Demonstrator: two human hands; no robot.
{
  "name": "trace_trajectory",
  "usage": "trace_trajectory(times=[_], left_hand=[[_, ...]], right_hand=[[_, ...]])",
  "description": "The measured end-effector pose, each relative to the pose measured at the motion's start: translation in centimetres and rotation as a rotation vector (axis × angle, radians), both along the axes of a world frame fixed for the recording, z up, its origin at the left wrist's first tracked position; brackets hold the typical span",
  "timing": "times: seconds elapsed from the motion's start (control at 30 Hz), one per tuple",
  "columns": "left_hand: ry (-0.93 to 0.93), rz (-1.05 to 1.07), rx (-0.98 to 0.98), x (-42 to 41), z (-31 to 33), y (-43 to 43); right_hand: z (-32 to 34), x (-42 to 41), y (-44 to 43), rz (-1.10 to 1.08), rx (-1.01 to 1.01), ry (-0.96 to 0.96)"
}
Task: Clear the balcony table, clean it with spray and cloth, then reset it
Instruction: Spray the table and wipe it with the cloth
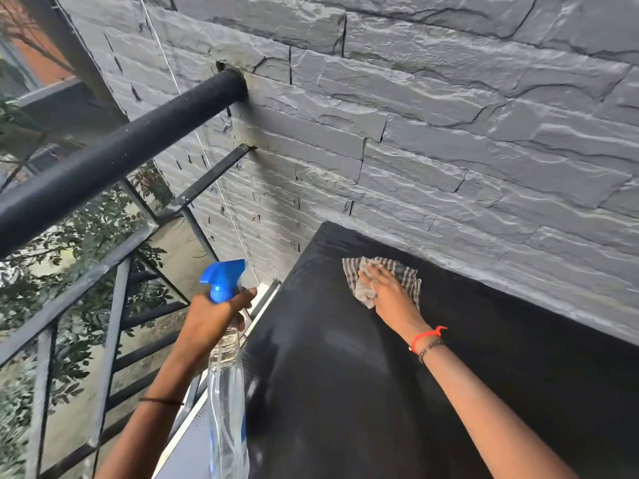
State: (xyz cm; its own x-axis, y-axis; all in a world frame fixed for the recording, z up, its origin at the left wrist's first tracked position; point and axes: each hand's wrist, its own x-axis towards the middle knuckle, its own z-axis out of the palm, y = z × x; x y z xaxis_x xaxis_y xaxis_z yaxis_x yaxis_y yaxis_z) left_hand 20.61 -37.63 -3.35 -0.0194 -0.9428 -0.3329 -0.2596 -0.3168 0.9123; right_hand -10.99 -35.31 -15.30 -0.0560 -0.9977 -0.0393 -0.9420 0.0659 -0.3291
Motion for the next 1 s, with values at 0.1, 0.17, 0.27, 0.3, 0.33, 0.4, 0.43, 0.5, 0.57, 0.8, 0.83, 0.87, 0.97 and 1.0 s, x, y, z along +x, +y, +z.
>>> trace_trajectory(times=[0.1,0.17,0.27,0.3,0.33,0.4,0.43,0.5,0.57,0.8,0.83,0.87,0.97,1.0], left_hand=[[-0.004,0.002,0.001,0.3,-0.1,0.0],[-0.015,-0.008,0.001,0.5,-0.2,-0.1],[-0.037,-0.01,0.004,0.9,-0.5,-0.1],[-0.045,-0.01,0.003,1.0,-0.6,-0.1],[-0.052,-0.012,0.001,1.1,-0.7,-0.1],[-0.048,-0.011,0.001,1.5,-0.8,0.1],[-0.039,-0.005,0.005,1.8,-0.8,0.2],[-0.035,0.007,0.01,2.3,-0.7,0.5],[-0.042,0.019,0.009,2.9,-0.5,0.7],[-0.025,0.079,-0.011,5.9,1.1,1.4],[-0.01,0.087,-0.011,6.2,1.4,1.5],[-0.002,0.085,-0.006,6.6,1.7,1.7],[-0.018,0.091,-0.015,7.4,2.4,2.4],[-0.026,0.108,-0.03,7.6,2.7,2.9]], right_hand=[[-0.3,-1.5,3.3,0.03,0.006,0.027],[-0.5,-2.7,4.5,-0.031,-0.023,0.008],[-0.2,-2.4,3.4,-0.156,-0.038,-0.046],[0.0,-1.9,2.3,-0.175,-0.041,-0.043],[0.3,-1.3,0.9,-0.184,-0.042,-0.041],[0.6,0.1,-2.3,-0.169,-0.036,-0.038],[0.9,1.0,-4.0,-0.153,-0.026,-0.032],[1.4,3.1,-6.8,-0.104,-0.013,-0.032],[1.8,6.0,-8.7,-0.026,-0.009,-0.045],[1.3,17.8,-2.8,0.255,-0.068,-0.095],[1.1,19.4,-0.7,0.291,-0.071,-0.092],[1.1,21.0,1.5,0.314,-0.067,-0.109],[1.4,24.2,8.1,0.462,-0.028,-0.07],[1.6,25.0,10.3,0.513,0.012,-0.014]])
